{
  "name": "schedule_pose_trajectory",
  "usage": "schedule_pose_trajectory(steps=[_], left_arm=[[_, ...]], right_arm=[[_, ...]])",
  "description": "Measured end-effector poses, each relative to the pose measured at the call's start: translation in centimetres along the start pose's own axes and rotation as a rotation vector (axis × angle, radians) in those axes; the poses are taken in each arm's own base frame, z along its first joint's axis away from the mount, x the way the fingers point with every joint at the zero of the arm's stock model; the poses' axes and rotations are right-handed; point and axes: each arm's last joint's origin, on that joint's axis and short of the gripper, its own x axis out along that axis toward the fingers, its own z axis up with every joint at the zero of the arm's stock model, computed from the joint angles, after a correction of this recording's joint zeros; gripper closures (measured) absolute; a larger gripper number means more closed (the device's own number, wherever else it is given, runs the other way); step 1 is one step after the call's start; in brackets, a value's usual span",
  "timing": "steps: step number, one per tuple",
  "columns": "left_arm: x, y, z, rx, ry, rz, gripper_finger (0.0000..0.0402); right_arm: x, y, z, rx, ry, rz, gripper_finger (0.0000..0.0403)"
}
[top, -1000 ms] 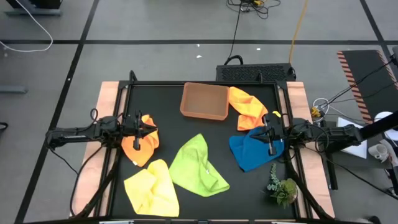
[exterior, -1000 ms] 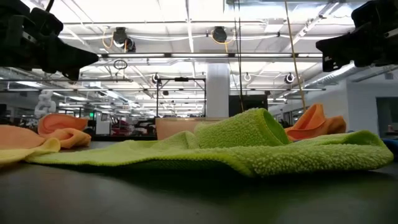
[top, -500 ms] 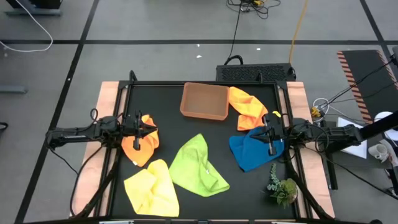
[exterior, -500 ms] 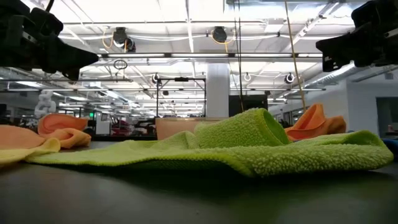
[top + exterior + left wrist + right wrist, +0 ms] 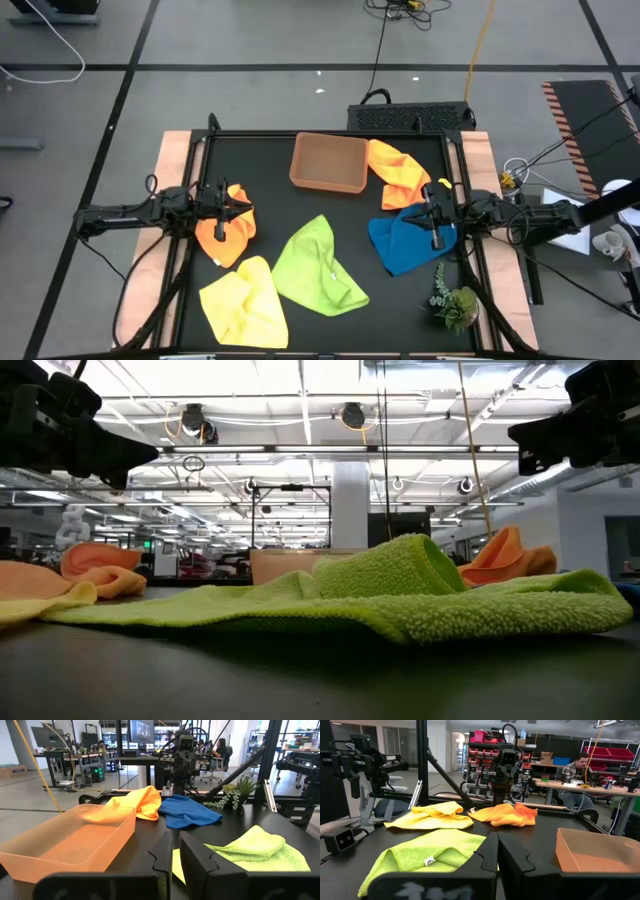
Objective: Fold microfiber towels
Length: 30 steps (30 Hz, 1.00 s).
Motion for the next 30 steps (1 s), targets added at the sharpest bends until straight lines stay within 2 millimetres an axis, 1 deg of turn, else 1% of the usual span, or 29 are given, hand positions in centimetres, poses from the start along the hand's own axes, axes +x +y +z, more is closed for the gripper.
schedule_pose_trajectory(steps=[25,30], left_arm=[[0.00,0.00,0.01,0.005,-0.001,0.001,0.0364],[-0.01,0.20,0.43,0.036,-0.047,0.069,0.0364]], right_arm=[[0.00,0.00,0.01,0.000,-0.001,0.000,0.0403],[0.00,0.00,0.01,0.000,0.000,0.000,0.0403]])
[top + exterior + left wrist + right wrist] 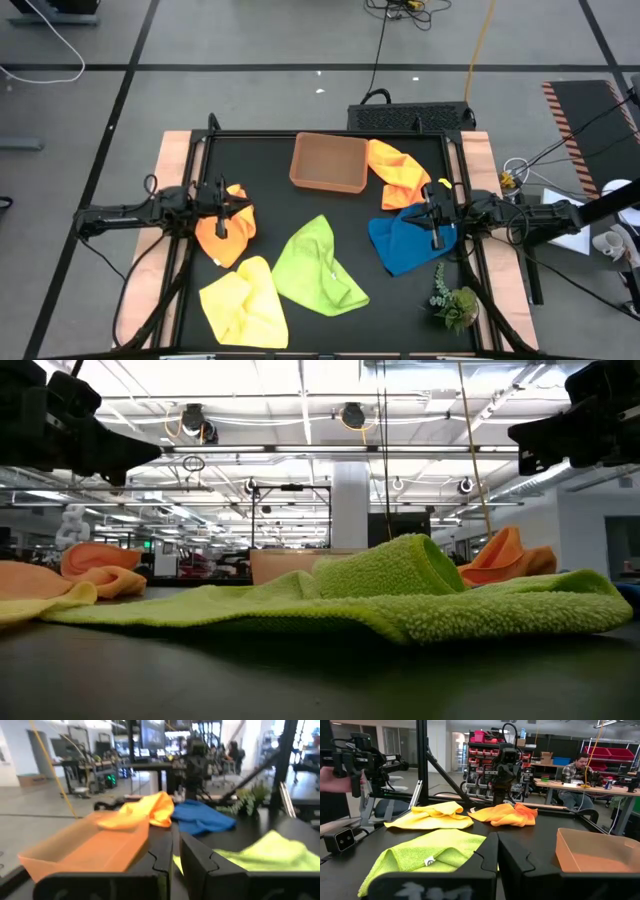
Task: Fold microfiber towels
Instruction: Fold the green microfiber cloth
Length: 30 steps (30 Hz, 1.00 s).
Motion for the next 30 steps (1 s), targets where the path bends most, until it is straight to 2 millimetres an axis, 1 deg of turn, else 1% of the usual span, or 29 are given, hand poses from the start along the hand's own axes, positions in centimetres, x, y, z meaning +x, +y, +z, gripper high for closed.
schedule_pose_trajectory(steps=[3,6,12,15,18,21,25,30], left_arm=[[0.0,0.0,0.3,-0.030,-0.030,0.005,0.0364],[0.0,0.0,0.7,-0.095,-0.075,0.005,0.0364],[-0.1,0.5,1.4,-0.275,-0.162,0.146,0.0364],[0.3,0.6,1.3,-0.322,-0.149,0.173,0.0364],[1.0,0.4,1.9,-0.313,-0.086,0.123,0.0364],[2.4,0.2,3.0,-0.301,0.004,0.084,0.0364],[5.3,0.1,4.1,-0.260,0.143,0.068,0.0364],[9.6,0.0,3.8,-0.144,0.325,0.066,0.0364]], right_arm=[[0.0,0.0,0.0,0.000,0.000,0.000,0.0403],[0.0,0.0,0.0,0.000,0.000,0.000,0.0403],[0.0,0.0,0.0,0.000,0.000,0.000,0.0403],[0.0,0.0,0.0,0.000,0.000,0.000,0.0403],[0.0,0.0,0.0,0.000,0.000,0.000,0.0403],[0.0,0.0,0.0,0.000,0.001,0.000,0.0403],[0.0,0.0,0.0,0.000,0.000,0.000,0.0403],[0.0,0.0,0.0,0.000,0.000,0.000,0.0403]])
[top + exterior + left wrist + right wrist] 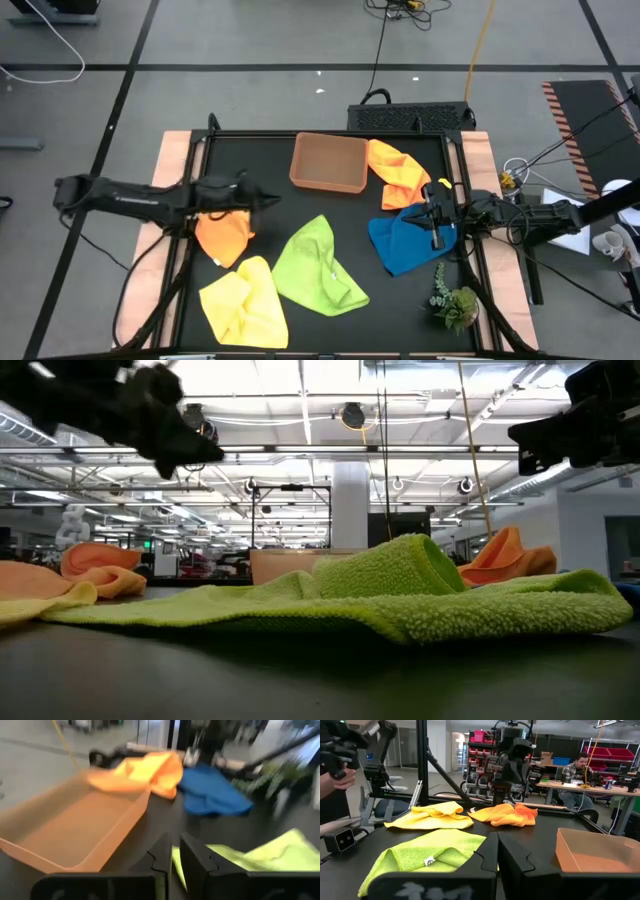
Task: Fold microfiber towels
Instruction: Fold the green microfiber cloth
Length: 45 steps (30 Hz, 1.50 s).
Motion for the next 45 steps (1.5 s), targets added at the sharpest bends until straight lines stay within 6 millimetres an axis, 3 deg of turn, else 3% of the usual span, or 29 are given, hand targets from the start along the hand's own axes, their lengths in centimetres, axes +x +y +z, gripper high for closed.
schedule_pose_trajectory(steps=[5,10,15,20,33,41,45], left_arm=[[4.0,-0.1,0.6,0.039,0.153,-0.066,0.0350],[7.7,0.1,0.1,0.027,0.261,-0.092,0.0287],[10.0,0.5,-0.6,-0.002,0.339,-0.122,0.0217],[12.0,1.2,-1.7,-0.062,0.410,-0.179,0.0177],[17.4,2.5,-3.1,-0.146,0.510,-0.238,0.0177],[17.5,2.6,-3.3,-0.121,0.571,-0.223,0.0178],[17.5,2.6,-3.3,-0.119,0.577,-0.224,0.0206]], right_arm=[[0.0,0.0,0.0,0.000,0.000,0.000,0.0403],[0.0,0.0,0.0,0.000,0.000,0.000,0.0403],[0.0,0.0,0.0,0.000,0.000,-0.001,0.0403],[0.0,0.0,0.0,0.000,0.000,-0.001,0.0403],[0.0,0.0,0.0,0.000,0.000,-0.004,0.0403],[0.0,0.0,0.0,0.000,0.000,-0.003,0.0403],[0.0,0.0,0.0,0.000,0.000,-0.002,0.0403]])
